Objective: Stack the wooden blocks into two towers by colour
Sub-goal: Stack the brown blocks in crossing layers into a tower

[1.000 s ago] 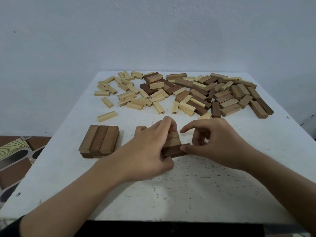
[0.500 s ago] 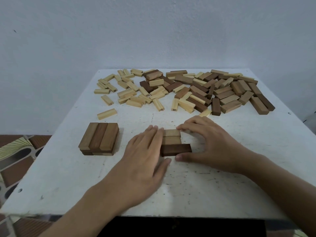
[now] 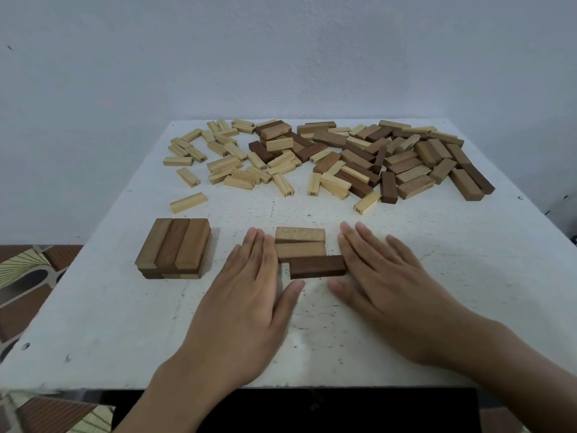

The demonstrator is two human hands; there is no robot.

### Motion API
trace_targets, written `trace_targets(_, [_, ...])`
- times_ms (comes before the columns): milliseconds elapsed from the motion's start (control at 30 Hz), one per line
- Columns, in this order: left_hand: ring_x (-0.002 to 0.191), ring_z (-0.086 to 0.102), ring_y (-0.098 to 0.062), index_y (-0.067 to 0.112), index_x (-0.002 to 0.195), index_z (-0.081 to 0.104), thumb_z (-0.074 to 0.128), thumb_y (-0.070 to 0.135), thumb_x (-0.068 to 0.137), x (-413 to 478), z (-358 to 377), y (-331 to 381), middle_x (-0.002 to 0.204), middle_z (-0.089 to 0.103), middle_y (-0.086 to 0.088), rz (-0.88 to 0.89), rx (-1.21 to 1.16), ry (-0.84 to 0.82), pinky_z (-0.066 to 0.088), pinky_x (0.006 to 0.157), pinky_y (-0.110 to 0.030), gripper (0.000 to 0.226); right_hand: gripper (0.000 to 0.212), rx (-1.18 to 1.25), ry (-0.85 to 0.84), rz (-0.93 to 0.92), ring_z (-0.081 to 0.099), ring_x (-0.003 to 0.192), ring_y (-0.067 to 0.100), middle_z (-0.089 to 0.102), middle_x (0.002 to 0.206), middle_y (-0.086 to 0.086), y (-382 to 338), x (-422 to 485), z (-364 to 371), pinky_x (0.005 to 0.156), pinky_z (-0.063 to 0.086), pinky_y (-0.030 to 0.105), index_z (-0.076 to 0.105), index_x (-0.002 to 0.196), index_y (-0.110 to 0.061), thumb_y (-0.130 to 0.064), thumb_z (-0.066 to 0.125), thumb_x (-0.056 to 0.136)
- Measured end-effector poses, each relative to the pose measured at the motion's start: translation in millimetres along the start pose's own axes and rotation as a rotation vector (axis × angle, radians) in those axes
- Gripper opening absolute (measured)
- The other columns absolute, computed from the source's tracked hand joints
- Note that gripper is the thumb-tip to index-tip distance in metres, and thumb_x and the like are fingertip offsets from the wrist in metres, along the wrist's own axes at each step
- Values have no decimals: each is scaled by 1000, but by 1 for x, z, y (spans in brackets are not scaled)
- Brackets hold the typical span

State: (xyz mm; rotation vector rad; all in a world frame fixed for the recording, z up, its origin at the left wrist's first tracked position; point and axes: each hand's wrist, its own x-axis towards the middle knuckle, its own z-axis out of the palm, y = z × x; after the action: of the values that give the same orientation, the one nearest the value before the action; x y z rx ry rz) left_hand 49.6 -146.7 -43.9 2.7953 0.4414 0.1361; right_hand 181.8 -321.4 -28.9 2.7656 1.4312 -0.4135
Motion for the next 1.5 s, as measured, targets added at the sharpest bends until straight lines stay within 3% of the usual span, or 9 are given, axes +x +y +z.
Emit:
trace_targets(200, [146,-27,9,27,158,-13,-5,62,94,3,3,-2,167,-14,14,7,-27,30,-21,110,-8,74,80,-15,41,49,-42,143,12,-41,157,-11,-13,3,8,124,-17,44,-31,153,-25,-62,-27,82])
trace_targets(367, [144,-32,8,26,156,-22,-9,56,95,3,2,-2,166,-20,13,23,14,13,-27,107,-7,69,81,-7,58,61,-40,145,14,-38,158,-13,-18,5,8,122,-18,45,-31,152,-27,-60,-29,78])
trace_targets(500, [143,-33,9,28,153,-26,-12,62,92,3,3,-4,166,-22,15,-2,-21,-4,-24,109,-8,71,74,16,56,67,-40,144,10,-39,158,-15,-16,5,8,125,-15,45,-32,152,-28,-61,-22,87])
trace_targets(667, [147,-30,4,26,153,-26,-12,62,92,5,3,-5,167,-22,11,0,5,0,-19,113,-14,73,73,28,37,44,-43,142,7,-39,158,-13,-9,10,4,123,-19,40,-31,153,-26,-66,-12,95])
trace_targets(833, [147,-29,4,27,154,-21,-8,58,93,7,2,-2,167,-19,12,-1,21,10,-23,106,-10,69,70,28,54,34,-40,144,7,-33,159,-19,-10,11,8,124,-18,43,-29,153,-31,-63,-11,93])
trace_targets(1133, [150,-9,8,25,162,11,7,59,97,9,5,-5,168,6,14,-15,-81,85,-6,116,-13,73,70,71,124,50,-31,148,4,-24,157,-23,-9,12,9,124,-17,40,-20,155,-34,-65,-6,94])
trace_targets(1500, [152,-5,6,25,162,13,10,60,98,8,5,-7,168,9,13,-4,-106,90,1,123,-18,73,68,63,138,45,-29,149,5,-24,155,-23,-9,13,10,122,-18,38,-22,152,-36,-65,-7,93])
